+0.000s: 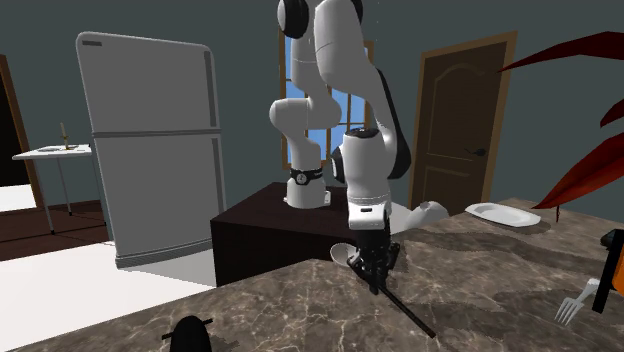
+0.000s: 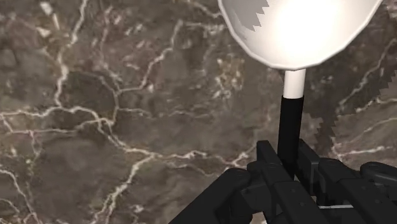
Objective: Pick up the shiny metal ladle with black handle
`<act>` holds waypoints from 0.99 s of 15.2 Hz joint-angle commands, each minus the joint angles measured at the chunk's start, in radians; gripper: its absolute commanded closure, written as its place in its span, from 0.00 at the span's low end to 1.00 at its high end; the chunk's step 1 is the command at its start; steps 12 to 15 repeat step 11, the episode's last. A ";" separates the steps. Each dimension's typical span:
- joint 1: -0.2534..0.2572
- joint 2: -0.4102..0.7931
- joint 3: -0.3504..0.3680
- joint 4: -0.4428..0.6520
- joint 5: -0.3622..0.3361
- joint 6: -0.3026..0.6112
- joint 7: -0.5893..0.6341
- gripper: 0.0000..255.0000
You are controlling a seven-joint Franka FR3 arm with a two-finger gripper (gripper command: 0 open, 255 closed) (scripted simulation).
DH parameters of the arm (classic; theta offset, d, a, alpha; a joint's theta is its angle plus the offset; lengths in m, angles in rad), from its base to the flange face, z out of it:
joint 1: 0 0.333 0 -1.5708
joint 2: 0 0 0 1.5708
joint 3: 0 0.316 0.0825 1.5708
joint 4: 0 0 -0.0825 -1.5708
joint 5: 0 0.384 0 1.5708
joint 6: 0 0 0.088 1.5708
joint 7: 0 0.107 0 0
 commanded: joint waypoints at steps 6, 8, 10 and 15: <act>-0.003 -0.117 0.006 -0.032 0.005 -0.085 0.012 1.00; -0.005 -0.150 0.008 -0.038 0.006 -0.111 0.015 1.00; -0.006 -0.168 0.009 -0.042 0.007 -0.126 0.016 1.00; -0.006 -0.168 0.009 -0.042 0.007 -0.126 0.016 1.00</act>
